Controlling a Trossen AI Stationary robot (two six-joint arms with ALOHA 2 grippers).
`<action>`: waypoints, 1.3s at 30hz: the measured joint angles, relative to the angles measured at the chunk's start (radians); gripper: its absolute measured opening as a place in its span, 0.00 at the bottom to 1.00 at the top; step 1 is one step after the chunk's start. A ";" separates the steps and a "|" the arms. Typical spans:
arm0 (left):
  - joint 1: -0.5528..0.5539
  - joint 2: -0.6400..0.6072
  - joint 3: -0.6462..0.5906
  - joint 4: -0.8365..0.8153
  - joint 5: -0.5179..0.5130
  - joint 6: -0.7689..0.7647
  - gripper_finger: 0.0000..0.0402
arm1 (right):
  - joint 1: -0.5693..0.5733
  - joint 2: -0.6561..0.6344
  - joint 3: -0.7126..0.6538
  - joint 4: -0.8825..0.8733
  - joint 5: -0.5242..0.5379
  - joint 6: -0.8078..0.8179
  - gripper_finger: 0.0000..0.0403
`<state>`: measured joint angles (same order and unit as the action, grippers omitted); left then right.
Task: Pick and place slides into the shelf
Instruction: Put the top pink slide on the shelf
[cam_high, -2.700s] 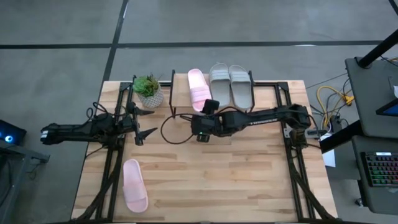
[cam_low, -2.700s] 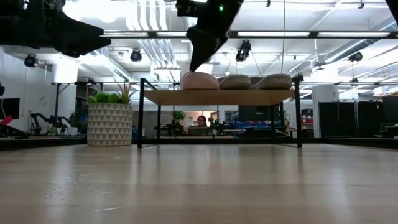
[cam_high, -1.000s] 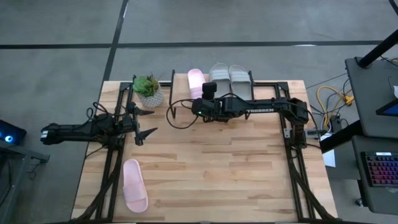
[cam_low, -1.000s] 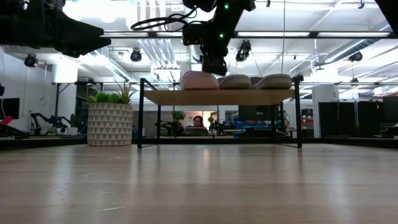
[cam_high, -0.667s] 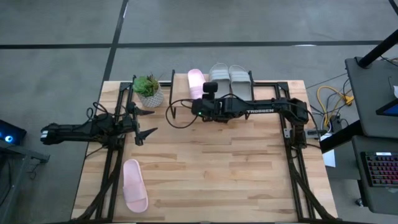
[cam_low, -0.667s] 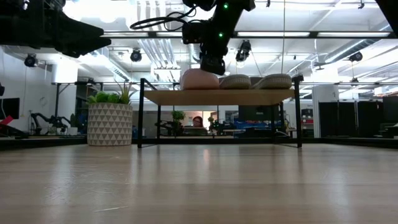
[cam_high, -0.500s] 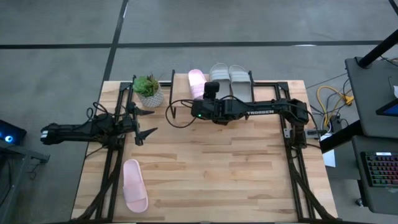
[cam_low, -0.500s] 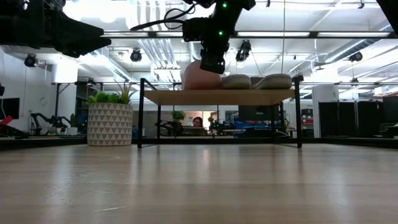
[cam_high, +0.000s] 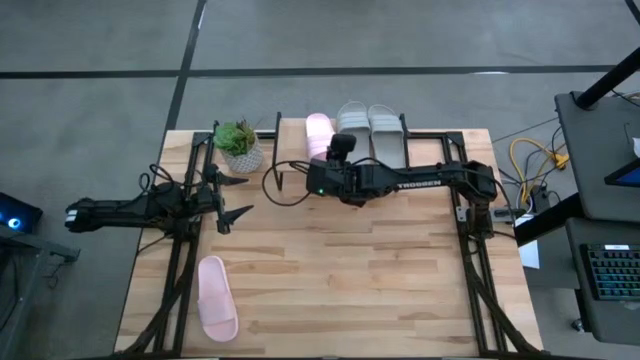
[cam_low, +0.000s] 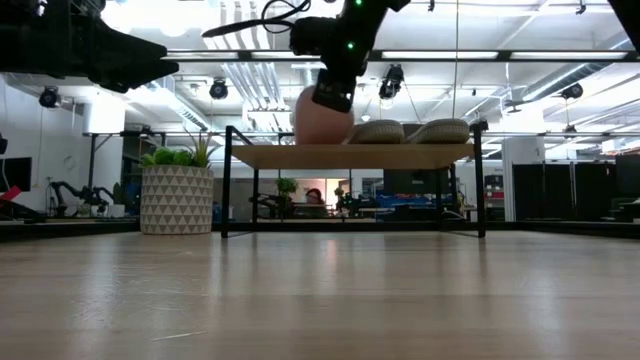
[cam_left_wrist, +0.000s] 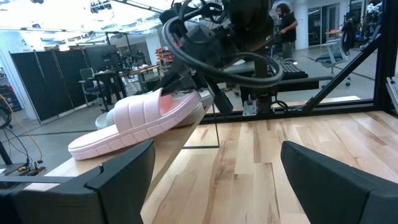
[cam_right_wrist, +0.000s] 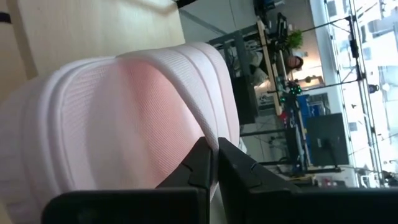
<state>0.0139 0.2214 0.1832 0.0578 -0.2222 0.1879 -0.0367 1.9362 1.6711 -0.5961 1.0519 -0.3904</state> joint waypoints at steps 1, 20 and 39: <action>0.000 0.000 0.000 0.000 0.000 0.000 0.83 | 0.003 0.000 0.000 0.000 0.003 0.008 0.02; 0.000 -0.001 -0.001 -0.016 0.000 0.000 0.83 | 0.019 0.000 -0.016 -0.079 -0.063 0.186 0.02; 0.000 -0.001 -0.002 -0.021 0.000 -0.001 0.83 | 0.019 -0.001 -0.019 -0.076 -0.117 0.227 0.09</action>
<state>0.0138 0.2202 0.1814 0.0367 -0.2222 0.1870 -0.0177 1.9354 1.6524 -0.6722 0.9348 -0.1632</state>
